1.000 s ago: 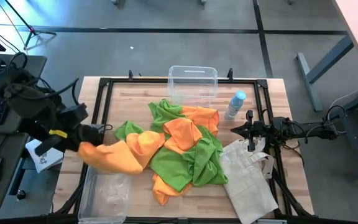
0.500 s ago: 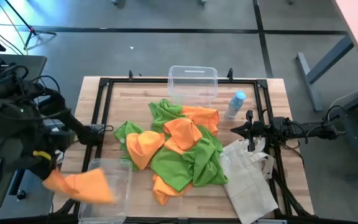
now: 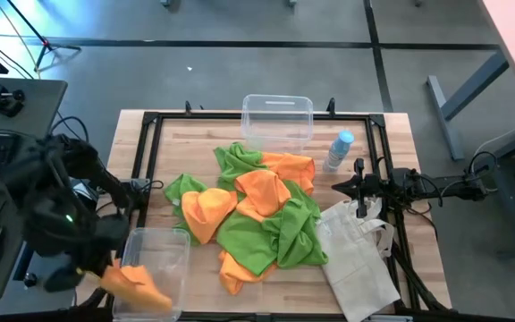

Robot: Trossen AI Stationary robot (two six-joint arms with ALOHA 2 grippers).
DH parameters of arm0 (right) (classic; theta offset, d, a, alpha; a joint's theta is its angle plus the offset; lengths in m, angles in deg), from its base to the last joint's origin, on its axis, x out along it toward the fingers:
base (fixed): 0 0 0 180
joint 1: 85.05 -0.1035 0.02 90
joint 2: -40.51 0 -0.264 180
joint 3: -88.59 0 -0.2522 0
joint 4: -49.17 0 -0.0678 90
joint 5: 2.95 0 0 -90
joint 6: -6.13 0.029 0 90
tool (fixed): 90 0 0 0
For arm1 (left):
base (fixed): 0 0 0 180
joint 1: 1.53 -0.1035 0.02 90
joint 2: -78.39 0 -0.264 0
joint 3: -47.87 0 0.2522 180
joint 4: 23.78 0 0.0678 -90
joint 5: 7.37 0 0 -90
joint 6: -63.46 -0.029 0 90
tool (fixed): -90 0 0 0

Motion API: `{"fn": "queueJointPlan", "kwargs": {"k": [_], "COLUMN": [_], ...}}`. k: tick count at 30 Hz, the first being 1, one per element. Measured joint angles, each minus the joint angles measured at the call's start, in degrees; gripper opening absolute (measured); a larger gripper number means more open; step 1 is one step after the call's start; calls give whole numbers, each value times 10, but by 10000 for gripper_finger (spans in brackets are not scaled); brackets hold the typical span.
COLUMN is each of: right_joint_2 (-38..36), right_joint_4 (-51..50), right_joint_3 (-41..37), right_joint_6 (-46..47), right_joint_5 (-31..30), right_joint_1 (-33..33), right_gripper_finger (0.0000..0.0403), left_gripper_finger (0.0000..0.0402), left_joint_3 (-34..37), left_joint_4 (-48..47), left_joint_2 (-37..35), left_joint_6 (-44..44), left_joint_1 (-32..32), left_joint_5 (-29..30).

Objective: Sort microfiber towel by color & place in baskets
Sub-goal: Put the orange microfiber towel into the bottom transparent bin

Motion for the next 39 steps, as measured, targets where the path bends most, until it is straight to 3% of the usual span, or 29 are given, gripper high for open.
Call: {"fn": "queueJointPlan", "kwargs": {"k": [9, 16, 22, 26, 32, 39], "right_joint_2": [0, 0, 0, 0, 0, 0], "right_joint_4": [0, 0, 0, 0, 0, 0], "right_joint_3": [0, 0, 0, 0, 0, 0], "right_joint_6": [0, 0, 0, 0, 0, 0], "right_joint_5": [0, 0, 0, 0, 0, 0], "right_joint_1": [0, 0, 0, 0, 0, 0], "right_gripper_finger": [0, 0, 0, 0, 0, 0], "left_gripper_finger": [0, 0, 0, 0, 0, 4], "left_joint_3": [210, 415, 543, 598, 641, 672], "left_joint_4": [0, 5, 153, 230, 248, 309], "left_joint_2": [-7, -22, -22, -22, -22, -22], "left_joint_6": [-73, -35, 0, 8, 37, 35], "left_joint_1": [28, 62, 80, 79, 77, 77], "left_joint_5": [72, 105, 97, 92, 130, 132]}}
